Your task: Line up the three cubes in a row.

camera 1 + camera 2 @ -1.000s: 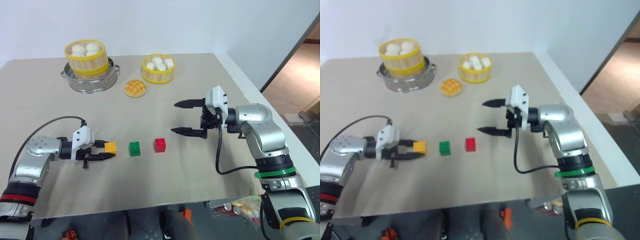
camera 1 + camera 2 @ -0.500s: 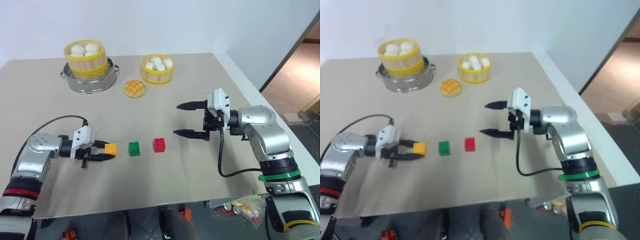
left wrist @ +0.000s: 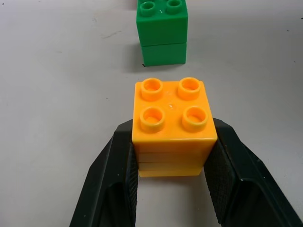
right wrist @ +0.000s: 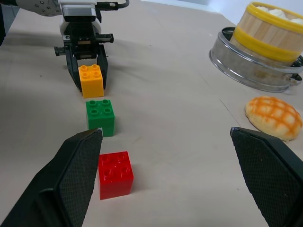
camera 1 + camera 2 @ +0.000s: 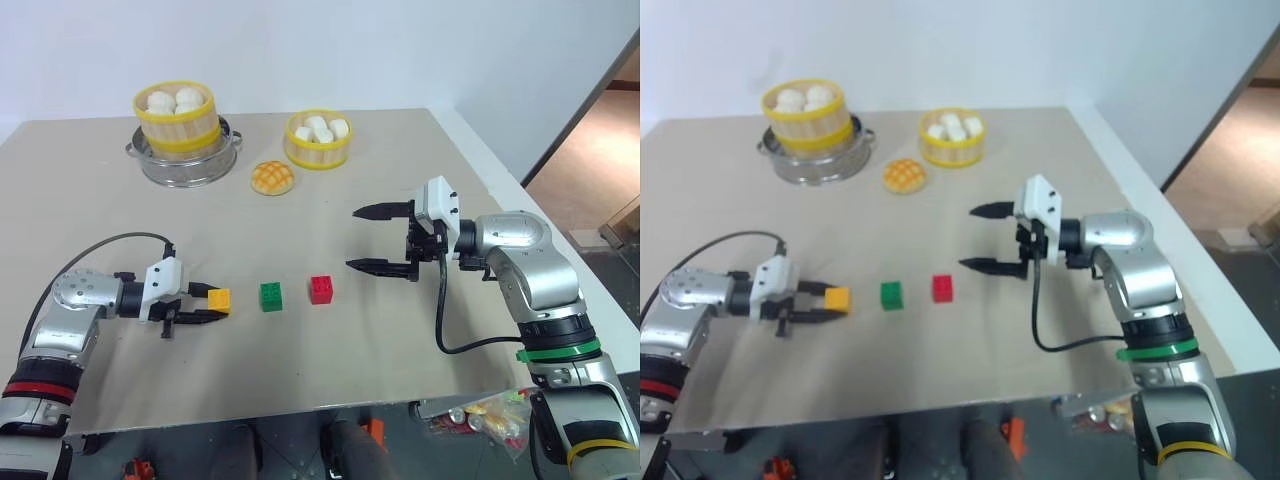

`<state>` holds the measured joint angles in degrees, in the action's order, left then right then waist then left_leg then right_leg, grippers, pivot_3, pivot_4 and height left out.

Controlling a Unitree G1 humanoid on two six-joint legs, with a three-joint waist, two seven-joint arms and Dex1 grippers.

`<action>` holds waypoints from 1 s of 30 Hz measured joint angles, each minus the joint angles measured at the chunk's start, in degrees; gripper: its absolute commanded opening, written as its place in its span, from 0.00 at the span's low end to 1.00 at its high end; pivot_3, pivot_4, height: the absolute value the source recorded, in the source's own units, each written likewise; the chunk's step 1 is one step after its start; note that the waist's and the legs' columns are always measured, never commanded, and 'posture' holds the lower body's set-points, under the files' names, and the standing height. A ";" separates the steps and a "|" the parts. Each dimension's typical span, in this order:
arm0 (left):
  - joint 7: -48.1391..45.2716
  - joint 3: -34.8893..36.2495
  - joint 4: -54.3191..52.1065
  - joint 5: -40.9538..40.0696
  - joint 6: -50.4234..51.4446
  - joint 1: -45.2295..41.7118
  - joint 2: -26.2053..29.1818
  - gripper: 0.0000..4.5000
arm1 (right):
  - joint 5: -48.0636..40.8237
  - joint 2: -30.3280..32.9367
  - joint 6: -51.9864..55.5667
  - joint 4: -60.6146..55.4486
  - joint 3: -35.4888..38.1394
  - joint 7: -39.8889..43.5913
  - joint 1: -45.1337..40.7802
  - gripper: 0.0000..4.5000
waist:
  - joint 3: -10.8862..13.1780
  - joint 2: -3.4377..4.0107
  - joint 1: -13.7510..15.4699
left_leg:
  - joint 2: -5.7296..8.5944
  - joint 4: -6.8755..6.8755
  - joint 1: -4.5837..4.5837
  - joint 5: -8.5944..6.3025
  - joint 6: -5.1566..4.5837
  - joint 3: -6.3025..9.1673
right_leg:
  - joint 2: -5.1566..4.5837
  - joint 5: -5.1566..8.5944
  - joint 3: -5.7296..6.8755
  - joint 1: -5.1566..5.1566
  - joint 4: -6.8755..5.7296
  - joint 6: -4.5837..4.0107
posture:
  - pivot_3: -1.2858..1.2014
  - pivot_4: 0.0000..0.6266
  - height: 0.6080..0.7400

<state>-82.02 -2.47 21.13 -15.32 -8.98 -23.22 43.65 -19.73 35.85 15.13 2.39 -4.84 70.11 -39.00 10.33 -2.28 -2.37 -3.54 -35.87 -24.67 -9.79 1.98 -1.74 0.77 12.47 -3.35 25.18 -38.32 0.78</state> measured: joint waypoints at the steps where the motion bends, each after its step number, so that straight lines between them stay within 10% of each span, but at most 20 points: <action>1: -0.02 -0.01 -0.02 0.00 0.02 0.00 0.00 0.30 | 0.00 0.00 0.01 0.00 0.00 0.00 0.00 1.00 | 0.00 0.00 -0.01 | 0.01 0.00 0.00 0.00 0.00 -0.02 | -0.01 0.00 -0.02 0.00 0.00 0.01 | 0.52 0.24 1.00; 30: -3.83 -1.65 6.43 0.11 -1.20 -4.20 0.04 0.30 | 0.09 0.70 0.95 -1.25 0.00 -0.07 0.48 1.00 | 0.01 0.01 -0.33 | -0.02 -0.33 0.21 0.09 -0.14 0.03 | 0.07 0.07 -0.01 0.05 -0.71 -0.28 | 0.52 0.24 1.00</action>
<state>-85.85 -4.13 27.56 -15.21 -10.18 -27.43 43.69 -19.64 36.55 16.08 1.15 -4.84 70.04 -38.53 10.34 -2.27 -2.70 -3.56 -36.20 -24.46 -9.70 1.84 -1.71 0.84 12.54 -3.36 25.23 -39.03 0.50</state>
